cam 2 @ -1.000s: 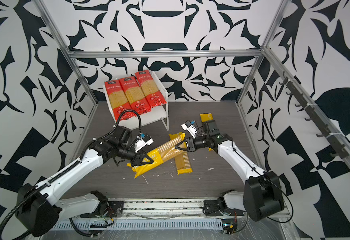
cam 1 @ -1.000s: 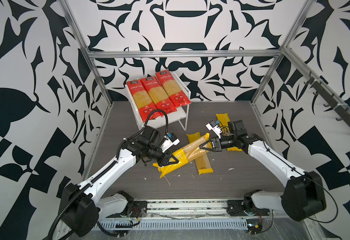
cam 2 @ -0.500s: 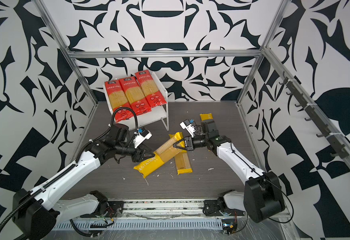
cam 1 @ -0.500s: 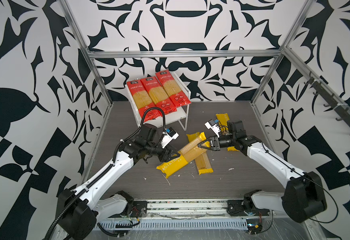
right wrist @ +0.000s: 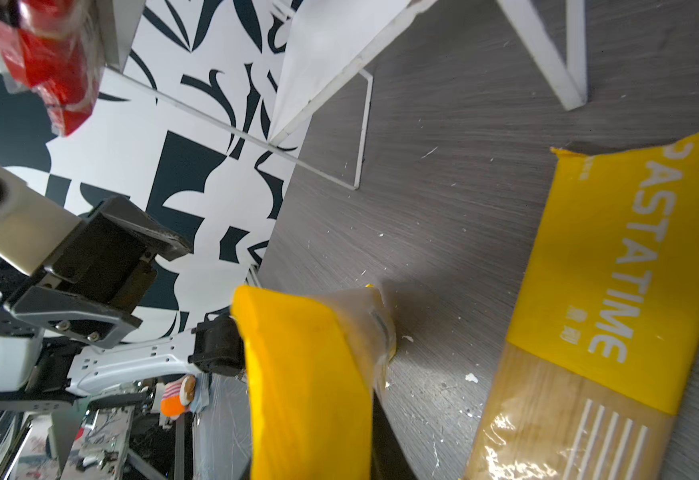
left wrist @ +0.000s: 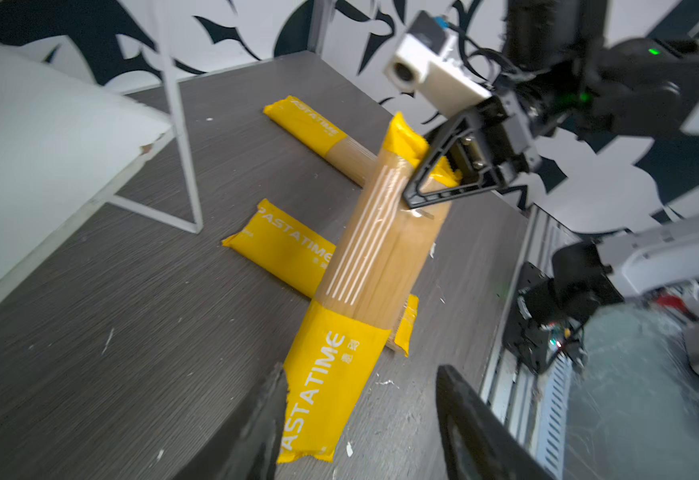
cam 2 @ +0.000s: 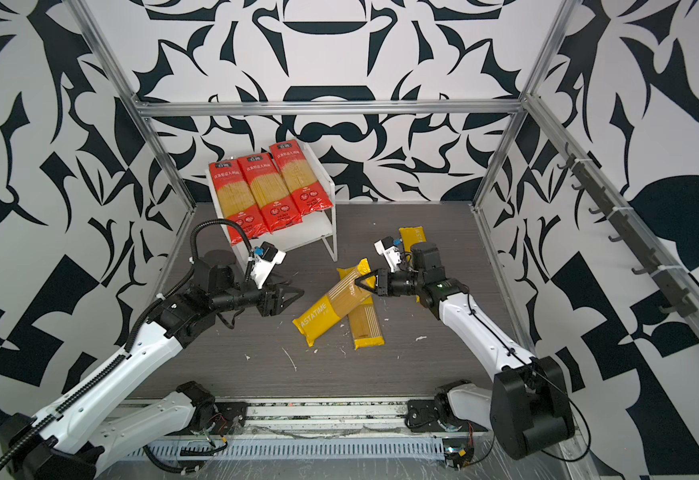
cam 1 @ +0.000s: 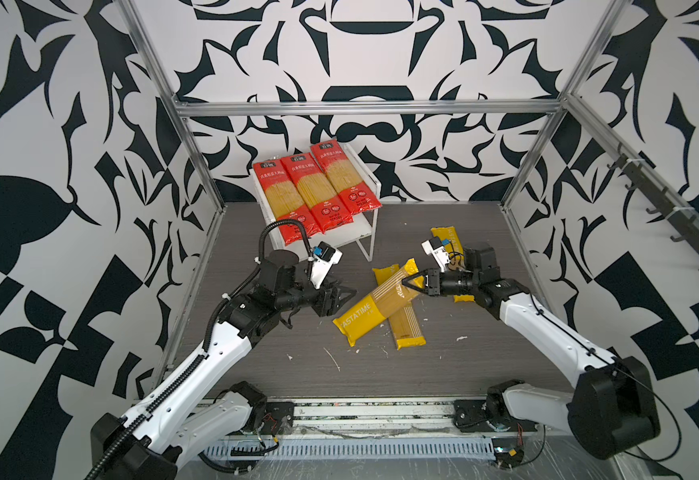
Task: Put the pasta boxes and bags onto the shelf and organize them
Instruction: 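Swing the yellow pack level with both grippers, turning it toward the shelf, then carry the yellow pack with both grippers to the shelf's lower level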
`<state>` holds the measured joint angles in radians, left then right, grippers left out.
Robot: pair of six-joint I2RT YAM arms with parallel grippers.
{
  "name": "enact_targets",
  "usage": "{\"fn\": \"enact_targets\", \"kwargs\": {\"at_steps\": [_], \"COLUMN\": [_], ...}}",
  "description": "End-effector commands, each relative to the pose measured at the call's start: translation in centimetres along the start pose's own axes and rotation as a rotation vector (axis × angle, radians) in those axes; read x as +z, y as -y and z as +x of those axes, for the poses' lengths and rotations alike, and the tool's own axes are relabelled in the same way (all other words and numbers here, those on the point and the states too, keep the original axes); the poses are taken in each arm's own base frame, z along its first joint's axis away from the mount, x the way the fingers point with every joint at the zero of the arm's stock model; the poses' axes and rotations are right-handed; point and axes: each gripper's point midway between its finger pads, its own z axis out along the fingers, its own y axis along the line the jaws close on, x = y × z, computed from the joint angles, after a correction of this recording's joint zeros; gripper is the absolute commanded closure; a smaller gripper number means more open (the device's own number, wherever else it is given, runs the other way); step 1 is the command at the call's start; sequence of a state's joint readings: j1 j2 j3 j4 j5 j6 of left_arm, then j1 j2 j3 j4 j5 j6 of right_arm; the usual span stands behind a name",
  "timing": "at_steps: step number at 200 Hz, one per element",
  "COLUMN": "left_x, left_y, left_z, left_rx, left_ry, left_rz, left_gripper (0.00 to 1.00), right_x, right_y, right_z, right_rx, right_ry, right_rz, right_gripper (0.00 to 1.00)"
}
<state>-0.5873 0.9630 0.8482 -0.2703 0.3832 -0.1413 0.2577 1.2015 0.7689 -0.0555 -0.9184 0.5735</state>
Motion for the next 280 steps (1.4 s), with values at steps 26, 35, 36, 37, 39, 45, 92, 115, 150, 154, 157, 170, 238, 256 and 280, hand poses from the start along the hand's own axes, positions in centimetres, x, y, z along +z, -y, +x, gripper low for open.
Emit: {"fn": "enact_targets", "kwargs": {"at_steps": [26, 35, 36, 37, 39, 45, 92, 115, 150, 154, 157, 170, 238, 256, 280], "left_x": [-0.3, -0.3, -0.2, -0.2, -0.2, -0.1, 0.1, 0.1, 0.0, -0.1, -0.2, -0.5, -2.9, -3.2, -3.4], "left_y": [-3.1, -3.2, -3.2, -3.3, -3.2, -3.3, -4.4, -4.0, -3.7, -3.7, -3.7, -3.7, -4.3, -4.5, -4.5], "left_z": [-1.4, -1.4, -1.4, -1.3, -1.3, -1.2, 0.0, 0.5, 1.4, 1.5, 1.5, 1.4, 1.0, 0.9, 0.8], "left_rx": [-0.257, -0.272, -0.274, -0.277, -0.281, -0.29, -0.49, -0.553, -0.67, -0.681, -0.686, -0.699, -0.722, -0.729, -0.73], "left_ry": [0.249, 0.273, 0.276, 0.278, 0.281, 0.299, 0.452, 0.522, 0.607, 0.61, 0.613, 0.623, 0.678, 0.702, 0.716], "left_rz": [-0.23, -0.263, -0.267, -0.271, -0.275, -0.289, -0.371, -0.407, -0.373, -0.371, -0.369, -0.367, -0.405, -0.402, -0.403], "left_gripper": [0.39, 0.39, 0.39, 0.39, 0.38, 0.38, 0.38, 0.37, 0.33, 0.32, 0.32, 0.31, 0.25, 0.25, 0.24], "right_x": [-2.7, -3.3, -3.4, -3.4, -3.6, -4.0, -5.4, -5.7, -6.1, -6.3, -6.4, -7.0, -9.4, -9.5, -9.4], "right_y": [-3.3, -3.3, -3.3, -3.2, -3.3, -3.6, -5.0, -6.0, -7.9, -8.1, -8.2, -8.8, -12.2, -12.9, -13.9], "right_z": [-5.9, -6.2, -6.2, -6.3, -6.3, -6.5, -6.3, -5.8, -5.3, -5.3, -5.3, -5.5, -7.3, -7.9, -8.7], "right_rx": [0.117, 0.141, 0.144, 0.147, 0.149, 0.149, 0.192, 0.193, 0.197, 0.198, 0.2, 0.2, 0.202, 0.205, 0.205], "right_ry": [0.384, 0.436, 0.44, 0.444, 0.453, 0.483, 0.63, 0.688, 0.732, 0.737, 0.741, 0.757, 0.84, 0.864, 0.886], "right_rz": [-0.14, -0.149, -0.148, -0.147, -0.148, -0.153, -0.189, -0.222, -0.27, -0.277, -0.278, -0.295, -0.406, -0.443, -0.495], "right_gripper": [1.0, 1.0, 1.0, 1.0, 1.0, 1.0, 1.0, 1.0, 1.0, 1.0, 1.0, 1.0, 1.0, 1.0, 1.0]}}
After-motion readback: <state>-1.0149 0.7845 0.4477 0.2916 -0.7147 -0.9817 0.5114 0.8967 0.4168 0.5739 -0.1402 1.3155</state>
